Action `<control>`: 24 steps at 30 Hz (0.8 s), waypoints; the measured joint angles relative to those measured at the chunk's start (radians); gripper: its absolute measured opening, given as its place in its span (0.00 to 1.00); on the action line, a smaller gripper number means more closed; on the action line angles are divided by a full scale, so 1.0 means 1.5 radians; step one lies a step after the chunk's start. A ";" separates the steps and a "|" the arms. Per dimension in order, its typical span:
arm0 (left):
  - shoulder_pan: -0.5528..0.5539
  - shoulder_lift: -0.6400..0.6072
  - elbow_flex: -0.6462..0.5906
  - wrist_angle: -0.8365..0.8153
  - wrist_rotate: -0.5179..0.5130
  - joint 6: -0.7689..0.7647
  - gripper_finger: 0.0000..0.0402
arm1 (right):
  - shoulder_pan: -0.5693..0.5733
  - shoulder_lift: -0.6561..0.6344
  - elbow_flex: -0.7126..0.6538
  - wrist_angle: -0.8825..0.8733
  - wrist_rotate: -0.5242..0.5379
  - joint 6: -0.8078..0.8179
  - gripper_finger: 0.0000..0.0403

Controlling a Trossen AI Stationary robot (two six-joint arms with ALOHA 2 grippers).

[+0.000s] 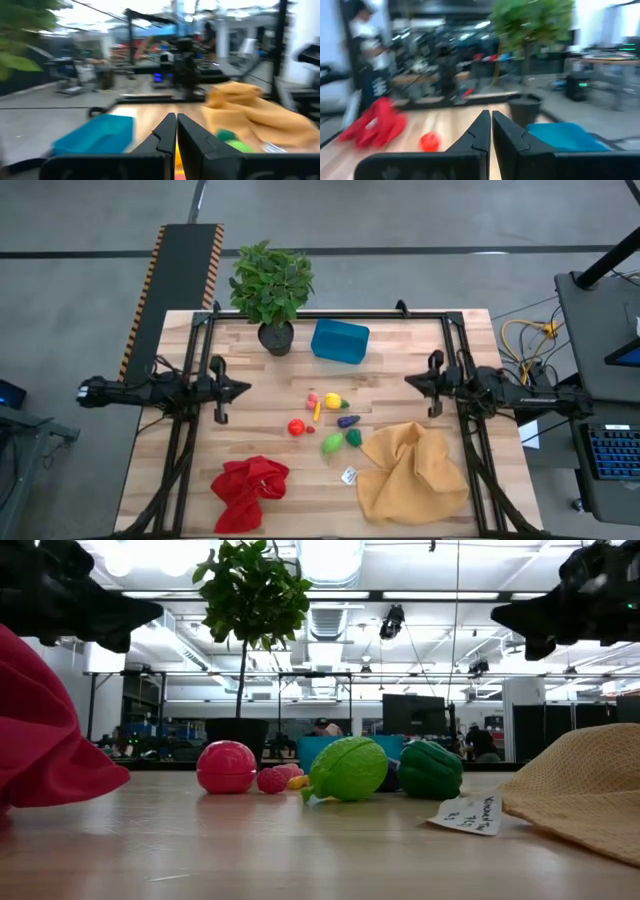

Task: Pick and placing Produce into tupperware
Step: Put the yellow pineapple into the blue bin

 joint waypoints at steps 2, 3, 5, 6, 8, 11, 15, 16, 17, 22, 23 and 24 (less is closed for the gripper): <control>0.000 0.006 0.000 0.011 -0.012 0.009 0.01 | -0.001 0.011 0.000 0.019 0.033 0.000 0.06; 0.000 0.012 0.000 0.015 -0.016 0.009 0.02 | 0.000 0.018 0.004 0.018 0.036 -0.006 0.09; 0.000 0.025 0.000 0.021 -0.021 0.003 0.06 | 0.000 0.042 0.018 0.017 0.041 -0.008 0.14; 0.000 0.033 0.001 0.025 -0.024 0.003 0.08 | 0.000 0.056 0.029 0.017 0.041 -0.004 0.17; 0.000 0.053 0.005 0.040 -0.035 0.002 0.15 | 0.000 0.091 0.058 0.014 0.041 -0.004 0.24; 0.000 0.087 0.014 0.095 -0.037 0.005 0.24 | 0.000 0.158 0.111 0.013 0.038 -0.023 0.34; 0.000 0.143 0.031 0.193 -0.037 0.007 0.34 | 0.000 0.249 0.185 0.008 0.039 -0.029 0.43; 0.000 0.156 0.035 0.210 -0.037 0.008 0.35 | 0.000 0.274 0.204 0.004 0.040 -0.040 0.45; 0.000 0.169 0.039 0.225 -0.037 0.008 0.36 | 0.000 0.298 0.221 -0.007 0.041 -0.056 0.45; 0.000 0.218 0.070 0.237 -0.037 0.019 0.37 | 0.000 0.407 0.309 -0.069 0.041 -0.124 0.47; 0.000 0.225 0.074 0.240 -0.037 0.021 0.37 | 0.000 0.428 0.323 -0.076 0.041 -0.120 0.46; 0.000 0.232 0.075 0.251 -0.037 0.022 0.37 | 0.000 0.449 0.336 -0.082 0.041 -0.111 0.46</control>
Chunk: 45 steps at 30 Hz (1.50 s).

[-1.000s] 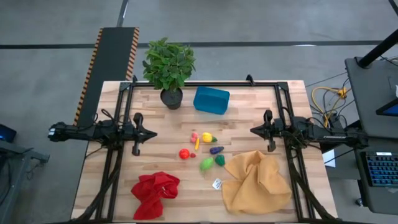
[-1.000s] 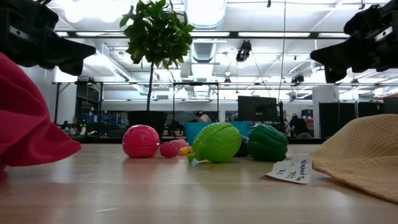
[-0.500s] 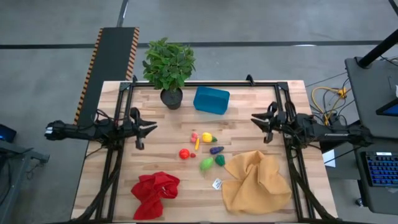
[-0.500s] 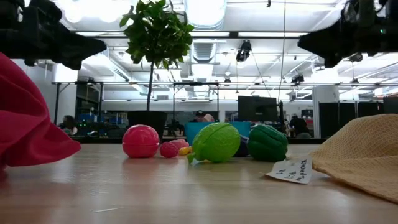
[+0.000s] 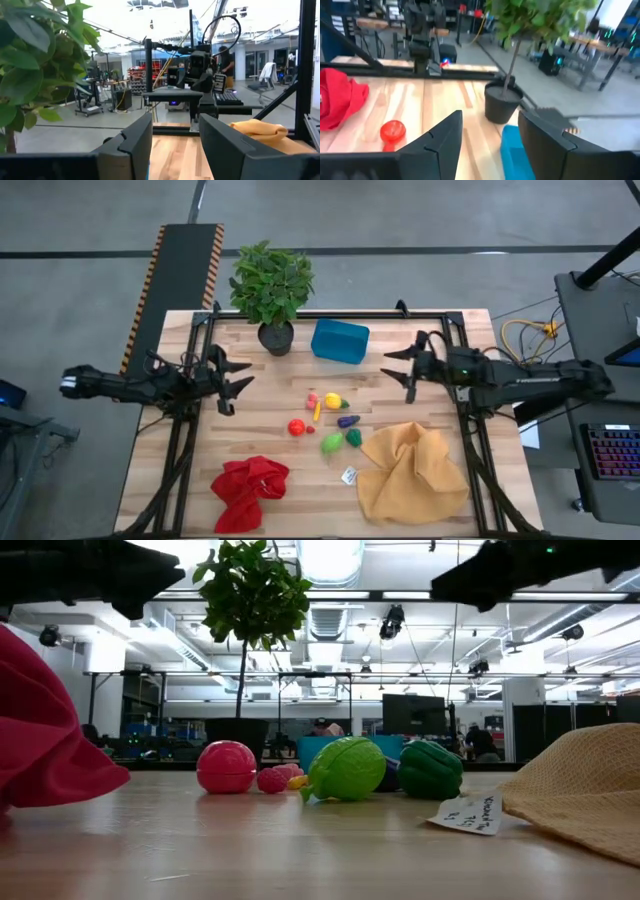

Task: Pick and placing Produce into tupperware
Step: Put the yellow pineapple into the blue bin

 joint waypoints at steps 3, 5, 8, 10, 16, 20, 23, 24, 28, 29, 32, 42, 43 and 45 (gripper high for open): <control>0.000 0.016 -0.003 0.037 -0.001 0.004 0.37 | 0.000 0.059 0.036 -0.028 0.000 0.005 0.45; 0.000 0.023 -0.004 0.035 -0.001 0.004 0.37 | 0.000 0.095 0.058 -0.047 0.000 0.005 0.45; 0.000 0.033 -0.005 0.032 -0.002 0.000 0.37 | 0.000 0.152 0.083 -0.068 0.000 0.021 0.45; 0.000 0.040 -0.005 0.032 -0.002 -0.001 0.37 | 0.000 0.187 0.099 -0.067 0.000 0.043 0.45; 0.000 0.054 -0.005 0.033 -0.002 -0.002 0.37 | 0.000 0.299 0.149 -0.070 -0.006 0.076 0.49; 0.000 0.054 -0.005 0.035 -0.002 -0.002 0.37 | 0.000 0.373 0.188 -0.087 -0.039 0.079 0.57; 0.000 0.054 -0.006 0.035 -0.002 -0.002 0.37 | 0.000 0.429 0.219 -0.105 -0.061 0.090 0.64; 0.000 0.054 -0.006 0.035 -0.002 -0.002 0.37 | 0.001 0.446 0.233 -0.114 -0.061 0.091 0.66; 0.000 0.055 -0.006 0.033 -0.002 -0.002 0.37 | 0.000 0.512 0.284 -0.178 -0.060 0.091 0.72; 0.000 0.055 -0.006 0.032 -0.002 -0.002 0.37 | 0.000 0.528 0.298 -0.194 -0.061 0.091 0.73; 0.000 0.055 -0.006 0.033 -0.002 -0.002 0.37 | 0.000 0.571 0.333 -0.233 -0.076 0.090 0.75; 0.000 0.056 -0.006 0.033 -0.002 -0.002 0.37 | 0.001 0.678 0.420 -0.295 -0.130 0.071 0.74; 0.000 0.056 -0.006 0.033 -0.002 -0.002 0.37 | 0.001 0.686 0.425 -0.299 -0.131 0.071 0.74; 0.000 0.056 -0.006 0.033 -0.002 -0.002 0.37 | 0.001 0.698 0.433 -0.301 -0.131 0.070 0.74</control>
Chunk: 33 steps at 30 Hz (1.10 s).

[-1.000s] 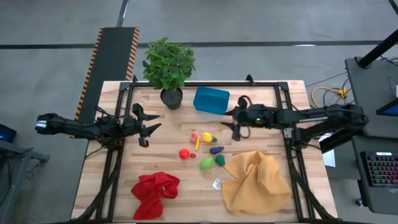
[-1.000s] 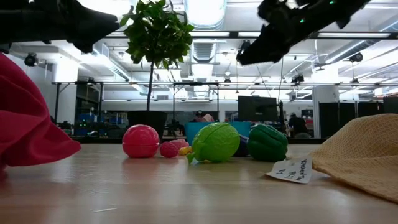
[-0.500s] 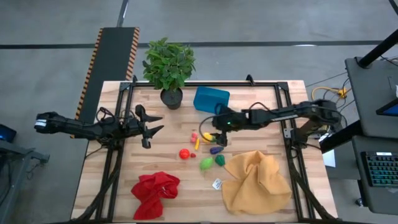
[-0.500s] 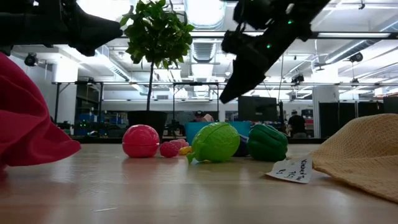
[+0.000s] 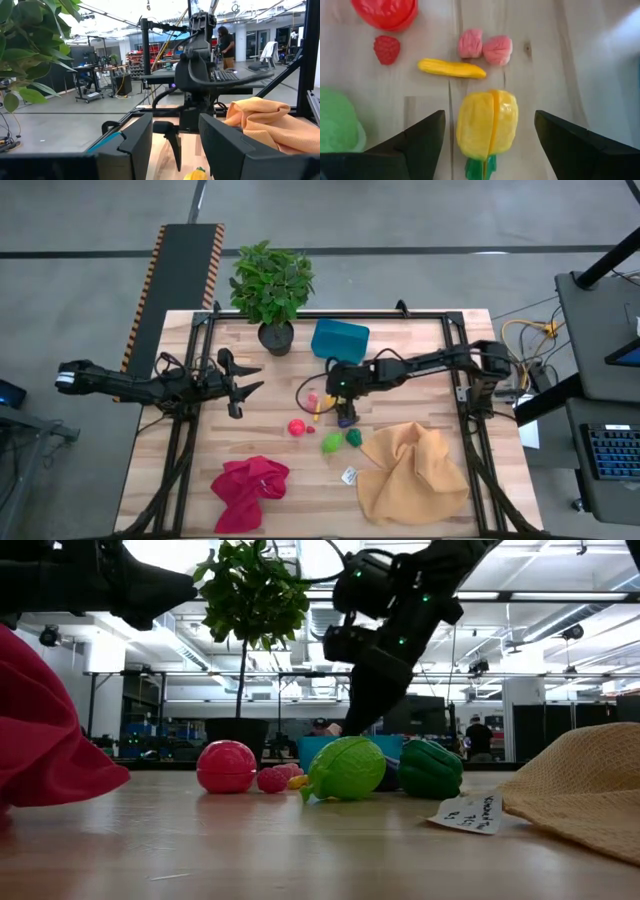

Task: Pick and placing Produce into tupperware
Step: Put the yellow pineapple into the blue bin

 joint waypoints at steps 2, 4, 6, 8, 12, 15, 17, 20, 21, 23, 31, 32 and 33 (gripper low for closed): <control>0.000 0.000 0.000 0.001 0.000 0.000 0.37 | 0.000 0.012 0.005 -0.004 -0.008 -0.004 0.74; 0.000 0.000 0.000 0.001 0.000 0.000 0.37 | 0.000 0.019 0.006 -0.004 -0.015 -0.004 0.75; 0.000 0.001 0.000 0.002 0.000 0.000 0.37 | 0.001 0.027 0.006 0.000 -0.015 -0.004 0.75; 0.000 0.002 0.000 0.002 0.000 0.000 0.37 | 0.001 0.029 0.004 -0.003 -0.015 -0.004 0.75; 0.000 0.002 0.000 0.002 0.000 0.000 0.37 | 0.001 0.037 0.003 0.007 -0.015 -0.004 0.73; 0.000 0.003 0.000 0.002 0.000 0.000 0.37 | 0.001 0.044 0.003 0.029 -0.015 -0.006 0.73; 0.000 0.005 0.000 0.002 0.000 0.000 0.37 | 0.001 0.052 0.003 0.031 -0.015 -0.006 0.73; 0.000 0.005 0.000 0.002 0.000 0.000 0.37 | 0.001 0.072 0.007 0.039 -0.015 -0.011 0.73; 0.000 0.005 0.000 0.003 0.000 0.000 0.37 | 0.001 0.079 0.007 0.036 -0.015 -0.014 0.74; 0.000 0.006 0.000 0.004 0.000 0.000 0.37 | 0.001 0.087 0.011 0.035 -0.015 -0.014 0.74; 0.000 0.010 -0.001 0.005 0.000 0.000 0.37 | 0.001 0.089 0.015 0.031 -0.015 -0.016 0.69; 0.000 0.011 -0.001 0.006 -0.001 0.000 0.37 | 0.001 0.089 0.015 0.030 -0.015 -0.016 0.68; 0.000 0.012 -0.001 0.006 -0.001 0.000 0.37 | 0.001 0.089 0.016 0.030 -0.015 -0.016 0.67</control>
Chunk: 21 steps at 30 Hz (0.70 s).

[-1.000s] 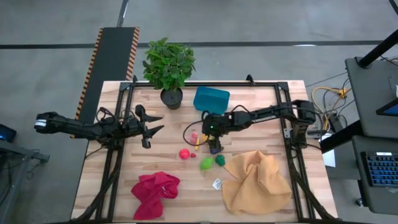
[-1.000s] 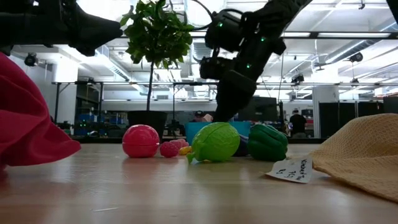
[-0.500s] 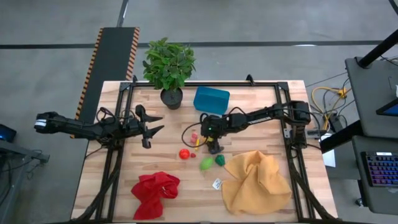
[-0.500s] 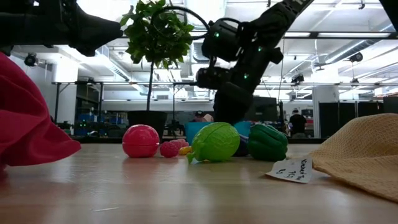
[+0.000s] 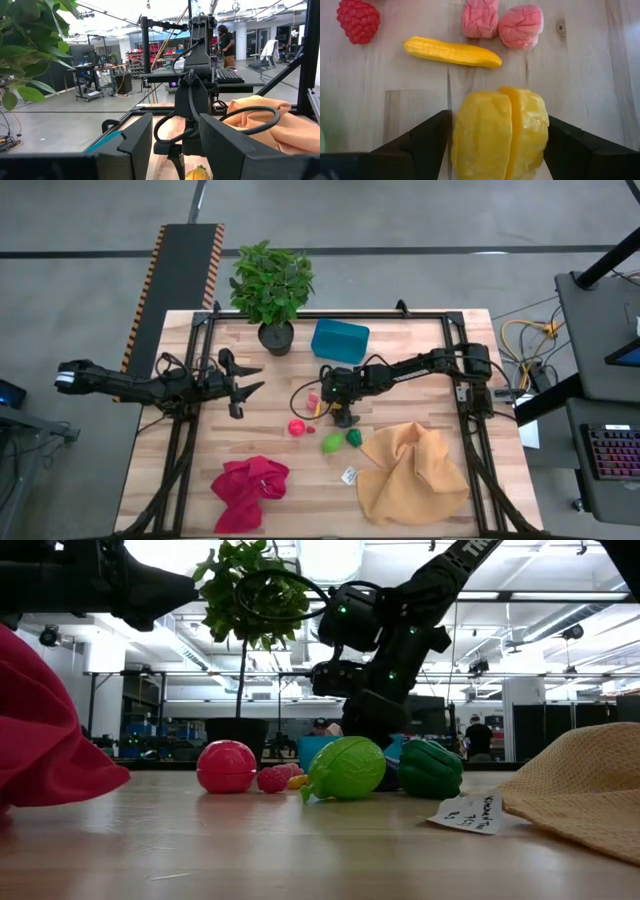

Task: Pick and placing Produce into tupperware
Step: Put the yellow pineapple into the blue bin

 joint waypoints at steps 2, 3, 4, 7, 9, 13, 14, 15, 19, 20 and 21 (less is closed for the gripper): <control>0.000 0.002 0.000 0.000 0.000 0.000 0.37 | 0.000 0.000 0.000 0.000 0.002 0.000 0.64; 0.000 0.002 0.000 0.000 0.000 0.000 0.37 | 0.000 0.000 0.000 0.000 0.003 0.000 0.63; 0.000 0.001 0.000 0.000 0.000 0.000 0.37 | 0.000 0.000 0.000 0.000 0.003 0.000 0.62; 0.000 0.001 0.000 0.001 0.000 0.000 0.37 | 0.000 0.000 0.000 0.000 0.005 0.003 0.57; 0.000 0.001 0.000 0.001 0.000 0.000 0.37 | 0.000 -0.001 0.000 0.000 0.005 0.003 0.54; 0.000 0.001 0.000 0.001 0.000 0.000 0.37 | 0.000 -0.001 0.000 0.000 0.006 0.005 0.50; 0.000 0.001 0.000 0.001 0.000 0.000 0.37 | 0.000 -0.001 0.000 0.000 0.006 0.005 0.50; 0.000 0.000 0.000 0.001 0.000 0.000 0.37 | 0.000 -0.001 0.000 0.000 0.006 0.005 0.50; 0.000 0.000 0.000 0.001 0.000 0.000 0.37 | 0.000 -0.001 0.002 -0.005 0.006 0.005 0.49; 0.000 0.000 0.000 0.001 0.000 0.000 0.37 | 0.000 -0.001 0.004 -0.006 0.006 0.006 0.49; 0.000 0.001 0.000 0.001 0.000 0.000 0.37 | 0.000 -0.001 0.007 -0.010 0.006 0.006 0.49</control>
